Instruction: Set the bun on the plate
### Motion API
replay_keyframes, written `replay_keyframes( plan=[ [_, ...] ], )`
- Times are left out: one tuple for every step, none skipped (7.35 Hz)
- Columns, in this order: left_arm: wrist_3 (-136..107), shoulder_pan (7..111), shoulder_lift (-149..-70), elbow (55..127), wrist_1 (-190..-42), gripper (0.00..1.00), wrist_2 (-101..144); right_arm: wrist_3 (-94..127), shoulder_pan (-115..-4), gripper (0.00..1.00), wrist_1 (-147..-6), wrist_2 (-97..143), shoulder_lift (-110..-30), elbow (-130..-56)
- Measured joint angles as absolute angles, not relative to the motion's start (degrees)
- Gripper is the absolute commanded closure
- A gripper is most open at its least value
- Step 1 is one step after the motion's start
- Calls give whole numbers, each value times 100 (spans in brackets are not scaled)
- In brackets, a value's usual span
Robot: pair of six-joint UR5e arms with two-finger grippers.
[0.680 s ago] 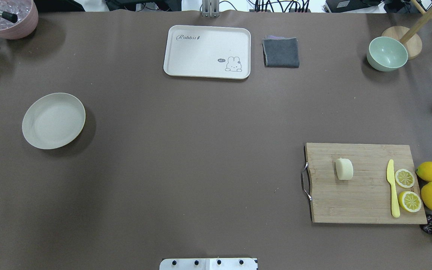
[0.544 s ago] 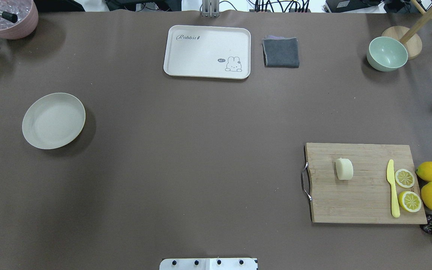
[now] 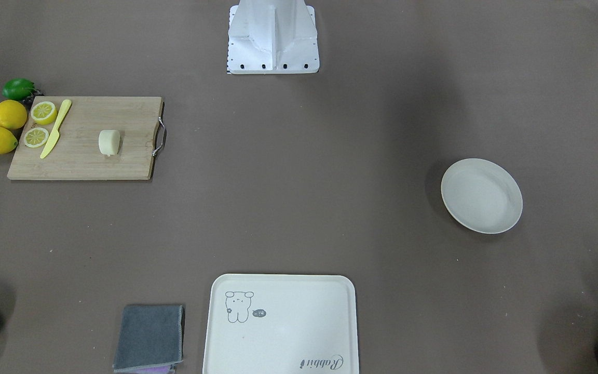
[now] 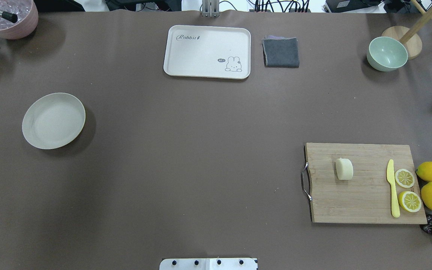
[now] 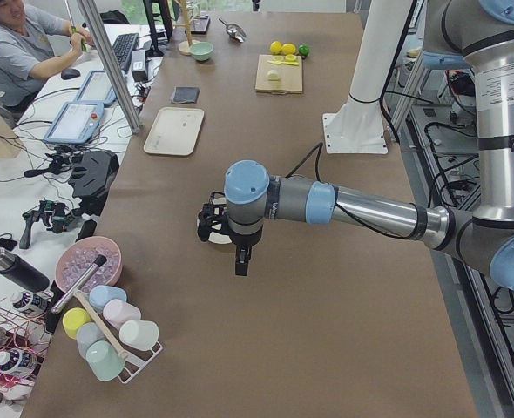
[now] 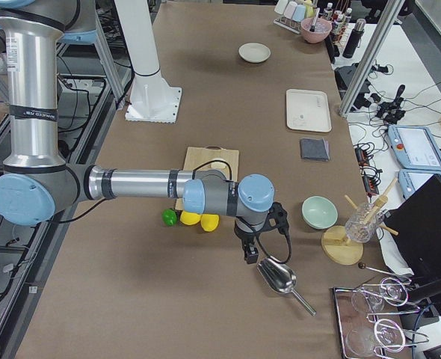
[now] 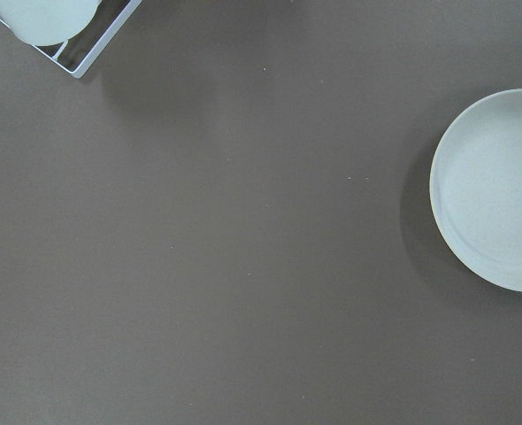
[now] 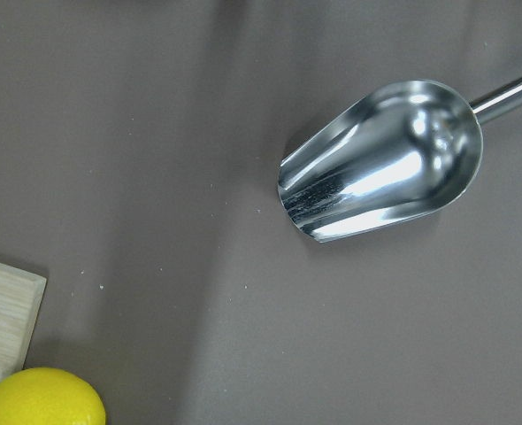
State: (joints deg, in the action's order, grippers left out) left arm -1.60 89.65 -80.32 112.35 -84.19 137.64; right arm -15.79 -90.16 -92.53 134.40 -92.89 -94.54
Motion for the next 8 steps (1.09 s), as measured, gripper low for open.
replay_keyframes(
  plan=[
    [-177,8965,-8046,11295,-8429,3,13768,-1581,-9017,0,-9249,13460,-9306,-9456],
    [-203,8965,-8066,11356,-8439,3,13766,-1582,-9017,0,-9247,13481,-9332,-9457],
    [-211,8970,-8082,11407,-8446,3,13738,-1582,-9017,0,-9247,13515,-9367,-9457],
    [-194,8991,-8090,11452,-8458,3,13730,-1580,-9017,0,-9246,13542,-9394,-9456],
    [-184,9016,-8076,11461,-8512,3,13757,-1577,-9018,0,-9246,13552,-9406,-9450],
    [-196,9083,-8028,11454,-8596,3,13816,-1576,-9017,0,-9246,13553,-9412,-9440],
    [-208,9196,-7963,11484,-8656,3,13934,-1579,-9018,0,-9246,13551,-9427,-9425],
    [-210,9259,-7929,11530,-8696,3,14034,-1588,-9017,0,-9246,13547,-9457,-9413]
  ],
)
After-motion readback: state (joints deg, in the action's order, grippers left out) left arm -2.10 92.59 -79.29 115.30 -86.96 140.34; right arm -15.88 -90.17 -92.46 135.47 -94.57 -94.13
